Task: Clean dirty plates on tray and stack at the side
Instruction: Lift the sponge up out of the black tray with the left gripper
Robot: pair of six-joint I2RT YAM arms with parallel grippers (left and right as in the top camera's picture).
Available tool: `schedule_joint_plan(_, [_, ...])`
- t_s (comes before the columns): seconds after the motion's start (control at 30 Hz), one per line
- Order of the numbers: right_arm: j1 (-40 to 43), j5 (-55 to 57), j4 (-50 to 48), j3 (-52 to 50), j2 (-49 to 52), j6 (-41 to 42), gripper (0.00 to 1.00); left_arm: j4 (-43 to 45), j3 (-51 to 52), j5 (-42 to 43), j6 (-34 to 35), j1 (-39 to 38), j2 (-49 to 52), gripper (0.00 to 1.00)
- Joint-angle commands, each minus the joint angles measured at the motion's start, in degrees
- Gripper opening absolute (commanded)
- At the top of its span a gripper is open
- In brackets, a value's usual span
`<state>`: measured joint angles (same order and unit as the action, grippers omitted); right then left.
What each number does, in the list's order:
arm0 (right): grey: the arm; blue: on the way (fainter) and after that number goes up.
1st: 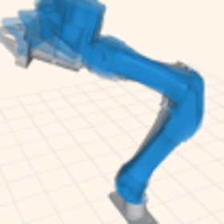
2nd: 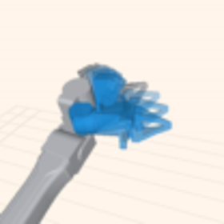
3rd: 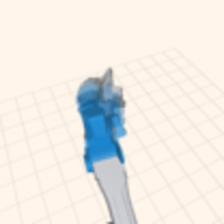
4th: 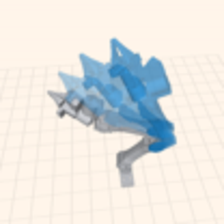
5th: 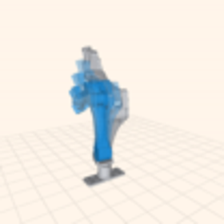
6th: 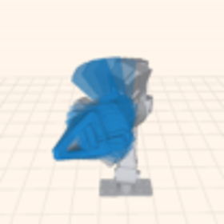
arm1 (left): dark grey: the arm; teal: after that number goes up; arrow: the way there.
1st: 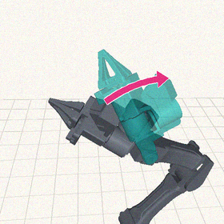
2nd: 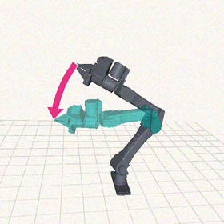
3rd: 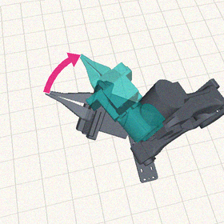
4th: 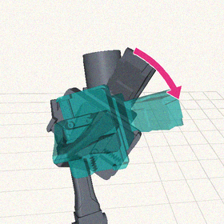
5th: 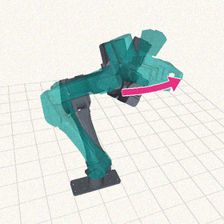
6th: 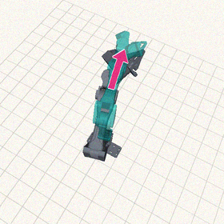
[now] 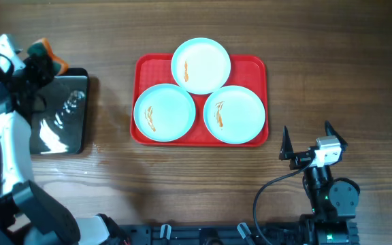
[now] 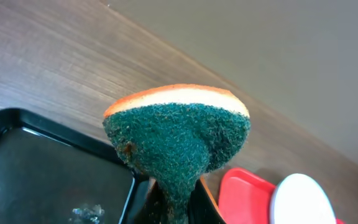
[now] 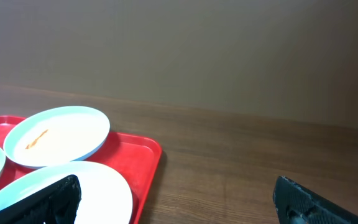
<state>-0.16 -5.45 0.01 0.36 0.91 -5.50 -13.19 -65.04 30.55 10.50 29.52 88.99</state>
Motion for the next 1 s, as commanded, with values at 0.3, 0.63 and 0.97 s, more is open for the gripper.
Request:
schedule_joint_plan(0.3, [0.3, 0.7, -0.2, -0.1, -0.1, -0.5, 1.00, -1.1, 2.3, 14.3, -1.1, 7.1, 10.6, 0.04])
schedule_joint_plan(0.63, [0.3, 0.7, -0.2, -0.1, -0.1, -0.5, 1.00, 17.7, 2.1, 34.9, 11.3, 11.9, 5.8, 0.04])
schedule_joint_plan(0.97, [0.3, 0.7, -0.2, -0.1, -0.1, -0.5, 1.00, -2.7, 4.6, 9.1, -9.8, 12.7, 7.6, 0.04])
